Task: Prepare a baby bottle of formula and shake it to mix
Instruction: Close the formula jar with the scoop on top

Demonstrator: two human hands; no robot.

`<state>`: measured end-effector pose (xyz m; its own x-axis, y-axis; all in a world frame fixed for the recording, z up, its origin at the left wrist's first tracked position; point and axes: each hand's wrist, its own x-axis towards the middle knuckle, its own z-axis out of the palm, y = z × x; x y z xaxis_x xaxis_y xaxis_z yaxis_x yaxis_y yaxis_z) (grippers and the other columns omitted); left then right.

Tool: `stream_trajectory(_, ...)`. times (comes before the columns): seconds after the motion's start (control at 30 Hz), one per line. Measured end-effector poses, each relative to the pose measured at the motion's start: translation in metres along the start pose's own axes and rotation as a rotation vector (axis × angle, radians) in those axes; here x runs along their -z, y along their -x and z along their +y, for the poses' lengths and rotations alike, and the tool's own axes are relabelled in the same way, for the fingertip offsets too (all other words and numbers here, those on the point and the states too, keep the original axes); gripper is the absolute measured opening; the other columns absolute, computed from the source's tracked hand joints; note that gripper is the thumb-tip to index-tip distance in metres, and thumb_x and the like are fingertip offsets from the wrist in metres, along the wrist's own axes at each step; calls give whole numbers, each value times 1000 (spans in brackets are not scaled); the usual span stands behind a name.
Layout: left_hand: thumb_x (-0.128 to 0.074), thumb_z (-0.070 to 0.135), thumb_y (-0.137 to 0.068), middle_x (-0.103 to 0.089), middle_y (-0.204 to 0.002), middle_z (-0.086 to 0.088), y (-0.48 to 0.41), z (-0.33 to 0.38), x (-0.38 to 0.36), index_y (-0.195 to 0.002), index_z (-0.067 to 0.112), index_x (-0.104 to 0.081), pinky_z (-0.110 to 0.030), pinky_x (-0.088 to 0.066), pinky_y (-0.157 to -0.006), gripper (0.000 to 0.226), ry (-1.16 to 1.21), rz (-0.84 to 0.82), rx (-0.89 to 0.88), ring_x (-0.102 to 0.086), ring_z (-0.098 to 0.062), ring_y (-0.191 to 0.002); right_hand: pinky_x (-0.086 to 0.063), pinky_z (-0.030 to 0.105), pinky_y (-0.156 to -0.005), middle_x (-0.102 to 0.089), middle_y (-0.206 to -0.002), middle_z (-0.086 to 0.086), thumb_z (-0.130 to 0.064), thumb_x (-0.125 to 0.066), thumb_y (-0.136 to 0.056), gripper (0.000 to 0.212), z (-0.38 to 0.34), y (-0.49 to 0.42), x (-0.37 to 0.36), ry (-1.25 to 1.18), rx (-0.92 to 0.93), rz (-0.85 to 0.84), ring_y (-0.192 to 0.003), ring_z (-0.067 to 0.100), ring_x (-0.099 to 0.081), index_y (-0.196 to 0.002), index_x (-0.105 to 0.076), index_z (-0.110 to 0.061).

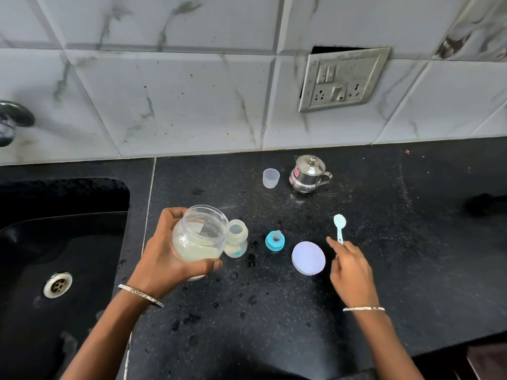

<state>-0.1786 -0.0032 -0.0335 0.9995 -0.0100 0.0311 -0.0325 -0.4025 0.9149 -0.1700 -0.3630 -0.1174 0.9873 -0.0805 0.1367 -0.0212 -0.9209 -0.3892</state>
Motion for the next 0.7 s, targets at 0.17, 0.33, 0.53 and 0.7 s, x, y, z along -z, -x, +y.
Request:
stream_trajectory(0.17, -88, 52, -38, -56, -107, 38, 0, 3, -4, -118, 37, -40, -21, -51, -81, 95, -10, -26, 1, -60, 7, -102, -47, 42, -101, -64, -134, 11, -64, -68, -87, 88, -22, -10, 3, 40, -38, -252, -125, 34, -58, -155, -46, -13)
stream_trajectory(0.33, -87, 51, -37, -62, -107, 20, 3, 4, -6, -123, 28, -41, -13, -52, -76, 100, -8, -15, 0, -61, 7, -100, -38, 35, -113, -49, -156, 7, -68, -79, -73, 114, -36, -26, -4, 172, -30, -476, -140, 28, -44, -162, -29, -17)
stream_trajectory(0.53, -88, 49, -38, -63, -109, 14, 5, 4, -4, -123, 25, -42, -10, -51, -76, 99, -1, -5, -5, -62, 4, -101, -46, 38, -109, -58, -147, 4, -56, -92, -64, 102, -49, -29, 18, -33, -85, -280, -131, 25, -56, -151, -52, -23)
stream_trajectory(0.7, -91, 48, -41, -64, -107, 18, 6, 6, -11, -124, 23, -42, -11, -51, -76, 100, 18, -39, -7, -64, -1, -102, -60, 36, -96, -67, -133, 4, -35, -104, -48, 93, -95, -18, 52, -1065, -29, -263, -122, 21, -69, -133, -67, -32)
